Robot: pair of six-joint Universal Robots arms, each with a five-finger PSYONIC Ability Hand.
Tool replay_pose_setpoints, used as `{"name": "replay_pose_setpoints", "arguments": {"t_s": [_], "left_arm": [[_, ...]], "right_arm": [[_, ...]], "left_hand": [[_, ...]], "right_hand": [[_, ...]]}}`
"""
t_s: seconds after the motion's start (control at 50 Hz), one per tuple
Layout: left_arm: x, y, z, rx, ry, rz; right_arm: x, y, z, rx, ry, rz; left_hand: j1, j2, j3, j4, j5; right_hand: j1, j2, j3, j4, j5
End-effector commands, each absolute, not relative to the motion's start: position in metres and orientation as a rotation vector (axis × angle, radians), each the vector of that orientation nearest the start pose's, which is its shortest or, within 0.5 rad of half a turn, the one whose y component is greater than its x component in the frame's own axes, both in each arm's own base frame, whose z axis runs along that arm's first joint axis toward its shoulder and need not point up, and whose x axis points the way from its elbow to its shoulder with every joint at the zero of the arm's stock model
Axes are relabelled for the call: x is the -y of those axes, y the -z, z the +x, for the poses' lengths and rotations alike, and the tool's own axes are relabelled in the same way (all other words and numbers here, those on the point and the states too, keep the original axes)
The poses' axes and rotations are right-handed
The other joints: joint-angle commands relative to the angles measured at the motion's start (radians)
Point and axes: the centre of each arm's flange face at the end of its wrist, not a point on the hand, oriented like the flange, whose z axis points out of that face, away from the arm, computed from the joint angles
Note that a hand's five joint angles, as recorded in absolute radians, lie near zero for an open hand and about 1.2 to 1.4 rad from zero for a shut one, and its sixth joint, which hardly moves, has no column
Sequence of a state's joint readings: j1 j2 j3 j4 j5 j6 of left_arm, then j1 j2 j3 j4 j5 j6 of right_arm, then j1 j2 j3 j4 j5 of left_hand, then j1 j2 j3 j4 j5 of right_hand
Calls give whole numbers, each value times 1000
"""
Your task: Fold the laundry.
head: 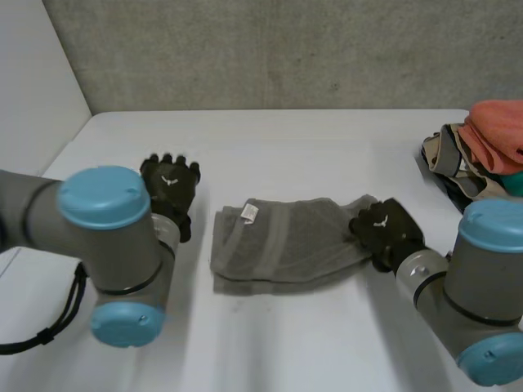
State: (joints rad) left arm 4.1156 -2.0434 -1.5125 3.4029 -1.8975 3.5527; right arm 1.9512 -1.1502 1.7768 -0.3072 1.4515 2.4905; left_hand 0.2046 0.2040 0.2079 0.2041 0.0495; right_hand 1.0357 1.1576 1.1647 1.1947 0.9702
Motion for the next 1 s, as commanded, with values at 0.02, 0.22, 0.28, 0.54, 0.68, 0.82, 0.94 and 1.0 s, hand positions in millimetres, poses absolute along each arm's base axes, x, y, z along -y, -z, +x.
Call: {"name": "replay_pose_setpoints", "arguments": {"t_s": [0.02, 0.22, 0.28, 0.54, 0.68, 0.82, 0.94, 1.0], "left_arm": [[225, -236, -290, -2051, 2141, 784], [219, -240, -285, -2049, 2164, 803], [220, -237, -284, -2060, 2151, 804], [233, -241, -297, -2026, 2222, 796], [235, -244, -318, -2098, 2330, 822], [220, -228, -328, -2328, 2262, 816], [209, -213, -323, -2441, 2139, 826], [203, -205, -317, -2481, 2080, 819]], "right_arm": [[266, -182, 262, -2033, 2156, -1653], [173, -178, 365, -1078, 2131, -2080], [153, -151, 377, -967, 1976, -2110], [182, -176, 361, -1504, 2011, -1666], [213, -213, 326, -1779, 1857, -1084], [224, -212, 311, -1979, 1675, -1041], [236, -199, 320, -2025, 1593, -1038], [239, -201, 322, -2032, 1573, -1014]], "left_hand": [[15, 15, 12, 15, -5], [9, 10, 6, 9, -10], [6, 7, 3, 7, -13], [-9, -8, -12, -8, -28], [0, 1, -3, 1, -19], [9, 10, 6, 9, -10], [6, 7, 3, 7, -13], [6, 7, 3, 7, -13]], "right_hand": [[361, 239, 232, 202, 252], [361, 239, 232, 202, 252], [361, 239, 232, 202, 252], [-861, -983, -990, -1020, -970], [-861, -983, -990, -1020, -970], [-861, -983, -990, -1020, -970], [-861, -983, -990, -1020, -970], [-861, -983, -990, -1020, -970]]}}
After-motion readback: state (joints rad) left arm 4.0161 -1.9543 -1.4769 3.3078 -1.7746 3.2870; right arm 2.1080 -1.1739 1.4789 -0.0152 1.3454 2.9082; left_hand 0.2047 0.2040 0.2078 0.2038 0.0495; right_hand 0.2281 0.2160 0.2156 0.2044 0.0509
